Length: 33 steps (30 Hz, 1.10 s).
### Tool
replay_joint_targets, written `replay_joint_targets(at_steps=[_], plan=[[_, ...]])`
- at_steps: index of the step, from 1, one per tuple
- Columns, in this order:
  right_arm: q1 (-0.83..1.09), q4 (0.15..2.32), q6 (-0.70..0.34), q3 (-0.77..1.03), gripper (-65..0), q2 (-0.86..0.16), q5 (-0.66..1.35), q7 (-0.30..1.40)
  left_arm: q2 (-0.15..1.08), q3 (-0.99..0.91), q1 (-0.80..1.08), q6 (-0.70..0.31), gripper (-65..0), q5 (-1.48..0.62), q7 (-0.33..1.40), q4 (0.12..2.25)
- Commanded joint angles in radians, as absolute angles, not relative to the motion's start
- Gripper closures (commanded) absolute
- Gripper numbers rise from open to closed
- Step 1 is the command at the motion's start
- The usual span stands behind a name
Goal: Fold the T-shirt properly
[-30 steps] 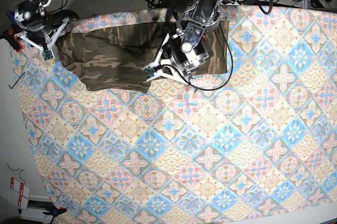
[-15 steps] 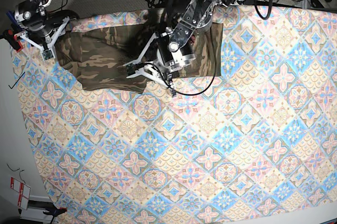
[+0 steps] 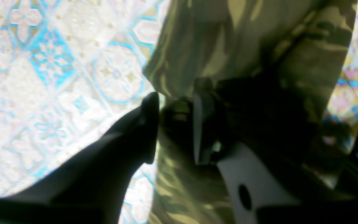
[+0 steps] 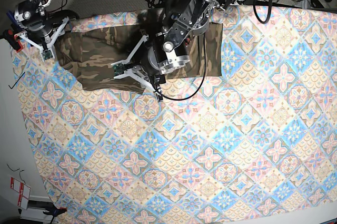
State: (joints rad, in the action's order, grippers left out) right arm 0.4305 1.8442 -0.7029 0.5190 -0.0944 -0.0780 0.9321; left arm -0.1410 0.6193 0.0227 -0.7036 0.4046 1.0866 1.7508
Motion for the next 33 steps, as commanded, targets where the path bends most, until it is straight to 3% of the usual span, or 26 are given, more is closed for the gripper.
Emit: replay_joint_targets(at_steps=[1,8,12,22,33], plan=[[0.429,1.863,-0.698,0.519,-22.8,-0.105,-0.076,0.923,-0.157,0.624,0.013,-0.698,-18.6,0.395,1.052,1.791],[0.429,1.863,-0.698,0.524,-22.8,-0.091,-0.076,0.923,-0.157,0.633,0.031,-0.698,-18.6,0.338,1.115,1.951],[0.429,1.865,-0.698,0.526,-22.8,-0.091,-0.076,0.921,-0.140,0.504,0.081,-0.698,-18.6,0.360,1.202,1.982],[0.403,1.886,-0.698,0.565,-22.8,-0.091,-0.074,0.924,0.036,0.170,0.222,-0.698,-18.6,0.349,1.205,2.038],[0.389,1.886,-0.698,0.561,-23.0,-0.091,-0.074,0.924,-0.008,-0.074,0.291,-0.698,-18.6,0.295,1.142,1.985]])
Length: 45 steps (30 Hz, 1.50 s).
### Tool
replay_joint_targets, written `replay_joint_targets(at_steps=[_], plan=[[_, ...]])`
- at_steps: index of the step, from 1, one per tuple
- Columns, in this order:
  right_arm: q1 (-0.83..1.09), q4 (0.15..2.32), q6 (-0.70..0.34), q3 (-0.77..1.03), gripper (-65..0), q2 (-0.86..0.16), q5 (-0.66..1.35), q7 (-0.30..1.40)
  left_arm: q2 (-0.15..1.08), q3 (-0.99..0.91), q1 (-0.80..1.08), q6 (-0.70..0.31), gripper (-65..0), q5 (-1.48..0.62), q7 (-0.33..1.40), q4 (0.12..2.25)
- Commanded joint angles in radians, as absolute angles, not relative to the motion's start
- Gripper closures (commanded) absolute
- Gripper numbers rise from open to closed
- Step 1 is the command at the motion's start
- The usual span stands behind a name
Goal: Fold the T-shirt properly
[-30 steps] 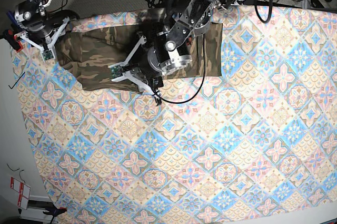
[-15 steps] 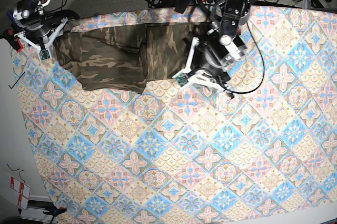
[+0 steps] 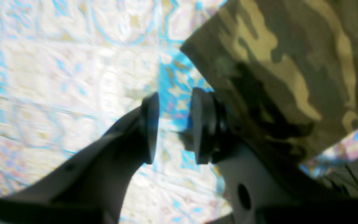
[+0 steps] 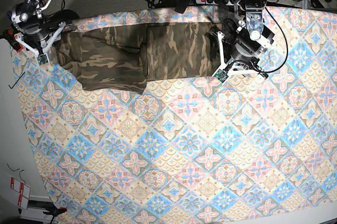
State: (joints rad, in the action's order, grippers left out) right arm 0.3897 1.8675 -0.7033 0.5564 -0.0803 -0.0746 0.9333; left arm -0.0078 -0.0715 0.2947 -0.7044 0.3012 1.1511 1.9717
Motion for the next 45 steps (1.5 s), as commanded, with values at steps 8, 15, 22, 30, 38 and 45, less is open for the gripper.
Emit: replay_joint_targets(at_steps=[8,15,22,30,38,45], plan=[[0.352,1.886,-0.698,0.559,-22.8,-0.091,-0.070,0.963,-0.008,-0.110,0.289,-0.698,-18.5,0.216,1.095,1.845],[0.285,1.899,-0.698,0.565,-22.8,-0.091,-0.070,1.052,-0.008,-0.110,0.282,-0.698,0.0,0.203,1.000,1.667],[0.209,1.899,-0.698,0.573,-23.2,-0.091,-0.019,1.135,-0.002,-0.111,0.272,-0.698,0.0,0.203,0.941,1.584],[0.054,1.877,-0.698,0.753,-37.9,-0.096,0.381,1.396,-0.001,-0.110,0.269,-0.698,0.0,0.203,0.941,1.583],[0.071,1.725,-0.698,0.777,-43.5,-0.094,0.473,1.371,-0.001,-0.110,0.269,-0.698,0.0,0.203,0.941,1.583],[0.108,1.546,-0.698,0.776,-43.5,-0.094,0.473,1.233,-0.001,-0.110,0.271,-0.698,0.0,0.203,0.943,1.583]])
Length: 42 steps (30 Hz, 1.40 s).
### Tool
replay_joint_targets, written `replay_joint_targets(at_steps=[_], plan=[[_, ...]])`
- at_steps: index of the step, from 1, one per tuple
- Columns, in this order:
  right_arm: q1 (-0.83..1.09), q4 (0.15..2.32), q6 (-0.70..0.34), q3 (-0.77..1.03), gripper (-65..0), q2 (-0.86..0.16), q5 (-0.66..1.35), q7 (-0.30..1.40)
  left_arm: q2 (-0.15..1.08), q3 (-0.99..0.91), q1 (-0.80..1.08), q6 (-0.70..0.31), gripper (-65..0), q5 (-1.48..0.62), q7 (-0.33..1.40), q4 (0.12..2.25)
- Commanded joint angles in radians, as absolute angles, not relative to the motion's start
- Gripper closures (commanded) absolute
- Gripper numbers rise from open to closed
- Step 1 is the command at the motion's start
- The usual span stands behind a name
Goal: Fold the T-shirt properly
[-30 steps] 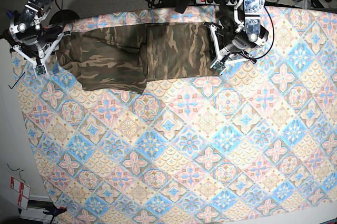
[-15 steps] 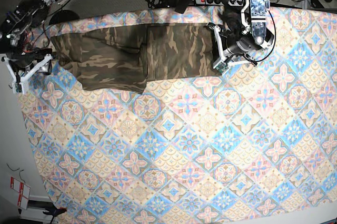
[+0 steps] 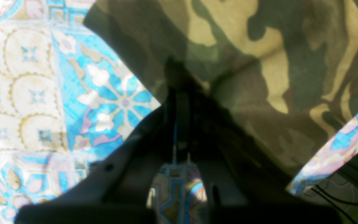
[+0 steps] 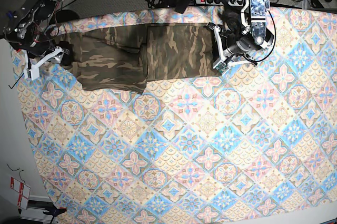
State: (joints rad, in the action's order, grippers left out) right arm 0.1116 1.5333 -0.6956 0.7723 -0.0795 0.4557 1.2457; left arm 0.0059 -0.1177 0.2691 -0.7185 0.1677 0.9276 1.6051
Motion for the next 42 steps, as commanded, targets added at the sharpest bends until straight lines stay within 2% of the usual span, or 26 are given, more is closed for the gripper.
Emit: replay_joint_targets(at_steps=[1,13,16,22,30,37,42], plan=[[0.110,1.527,-0.698,0.774,-43.5,-0.094,0.473,1.224,-0.001,-0.110,0.271,-0.698,0.0,0.203,0.943,1.583],[0.102,1.293,-0.698,0.717,-43.6,-0.128,0.472,1.121,0.013,-0.110,0.274,-0.698,0.0,0.203,0.944,1.583],[0.107,1.291,-0.698,0.694,-43.6,-0.128,0.472,1.073,0.013,-0.110,0.274,-0.698,0.0,0.203,0.944,1.583],[0.104,1.391,-0.698,0.699,-43.6,-0.163,0.472,1.116,0.015,-0.110,0.274,-0.698,0.0,0.203,0.943,1.583],[0.102,1.432,-0.698,0.794,-43.6,-0.203,0.470,1.119,0.015,-0.110,0.271,-0.698,0.0,0.203,0.946,1.583],[0.102,1.237,-0.698,0.792,-43.6,-0.205,0.469,1.066,0.015,-0.110,0.269,-0.698,0.0,0.203,0.947,1.583],[0.102,1.185,-0.698,0.789,-43.6,-0.203,0.473,1.064,0.015,-0.110,0.269,-0.698,0.0,0.203,0.947,1.583]])
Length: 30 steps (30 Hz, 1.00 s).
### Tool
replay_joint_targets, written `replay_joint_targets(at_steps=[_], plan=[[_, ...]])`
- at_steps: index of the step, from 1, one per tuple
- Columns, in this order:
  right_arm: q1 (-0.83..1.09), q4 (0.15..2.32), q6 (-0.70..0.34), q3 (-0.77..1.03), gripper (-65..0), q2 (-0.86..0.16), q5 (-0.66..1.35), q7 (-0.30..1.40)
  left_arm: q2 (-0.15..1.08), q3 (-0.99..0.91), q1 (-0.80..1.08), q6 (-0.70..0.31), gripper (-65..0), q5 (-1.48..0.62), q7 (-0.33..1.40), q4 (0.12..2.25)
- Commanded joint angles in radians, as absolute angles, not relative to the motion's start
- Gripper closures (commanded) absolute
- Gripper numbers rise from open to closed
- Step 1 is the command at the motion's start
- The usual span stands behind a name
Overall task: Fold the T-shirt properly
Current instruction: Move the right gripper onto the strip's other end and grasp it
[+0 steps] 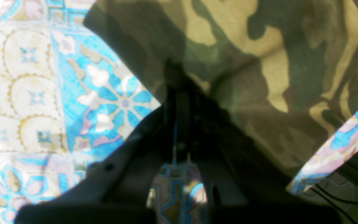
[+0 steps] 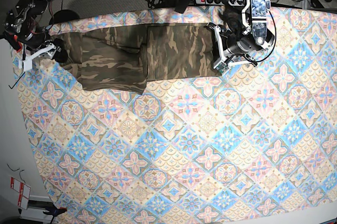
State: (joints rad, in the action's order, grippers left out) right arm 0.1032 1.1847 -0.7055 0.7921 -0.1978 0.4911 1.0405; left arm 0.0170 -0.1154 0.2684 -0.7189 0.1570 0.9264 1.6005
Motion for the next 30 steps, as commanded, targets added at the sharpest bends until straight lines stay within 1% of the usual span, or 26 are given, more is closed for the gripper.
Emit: replay_joint_targets(at_steps=[1,3,5,9,11,17,19,20,21,22,26,27,28,30], plan=[[0.102,1.190,-0.698,0.785,-43.6,-0.200,0.473,1.084,0.015,-0.110,0.269,-0.698,0.0,0.203,0.947,1.583],[0.094,1.190,-0.698,0.748,-43.6,-0.200,0.493,1.118,0.015,-0.110,0.269,-0.698,0.0,0.203,0.947,1.583],[0.096,1.190,-0.698,0.687,-43.6,-0.200,0.559,1.136,0.015,-0.110,0.268,-0.698,0.0,0.203,0.947,1.583],[0.097,1.190,-0.698,0.529,-43.6,-0.200,0.690,1.138,0.015,-0.110,0.268,-0.698,0.0,0.203,0.947,1.583],[0.097,1.191,-0.698,0.473,-43.6,-0.199,0.717,1.135,0.015,-0.110,0.268,-0.698,0.0,0.203,0.949,1.583],[0.111,1.191,-0.698,0.452,-43.6,-0.199,0.722,1.102,0.015,-0.110,0.272,-0.698,0.0,0.203,0.946,1.583],[0.122,1.191,-0.698,0.456,-42.3,-0.199,0.725,1.102,0.015,-0.110,0.274,-0.698,0.0,0.203,0.946,1.583],[0.125,1.191,-0.698,0.458,-39.9,-0.200,0.725,1.101,0.015,-0.110,0.274,-0.698,0.0,0.203,0.946,1.583],[0.124,1.193,-0.698,0.460,-35.9,-0.203,0.723,1.101,0.015,-0.110,0.274,-0.698,0.0,0.203,0.944,1.583],[0.124,1.202,-0.698,0.460,-30.7,-0.203,0.722,1.101,0.015,-0.110,0.274,-0.698,0.0,0.203,0.944,1.583],[0.125,1.228,-0.698,0.461,-6.4,-0.205,0.720,1.104,0.012,-0.108,0.271,-0.698,0.0,0.205,0.944,1.583],[0.125,1.228,-0.698,0.466,-1.7,-0.205,0.720,1.106,0.008,-0.107,0.271,-0.698,0.0,0.205,0.947,1.583],[0.124,1.228,-0.698,0.476,0.0,-0.205,0.720,1.107,0.007,-0.104,0.269,-0.698,0.0,0.205,0.949,1.583],[0.119,1.230,-0.698,0.493,-1.7,-0.205,0.720,1.107,-0.001,-0.102,0.268,-0.698,0.0,0.205,0.949,1.583]])
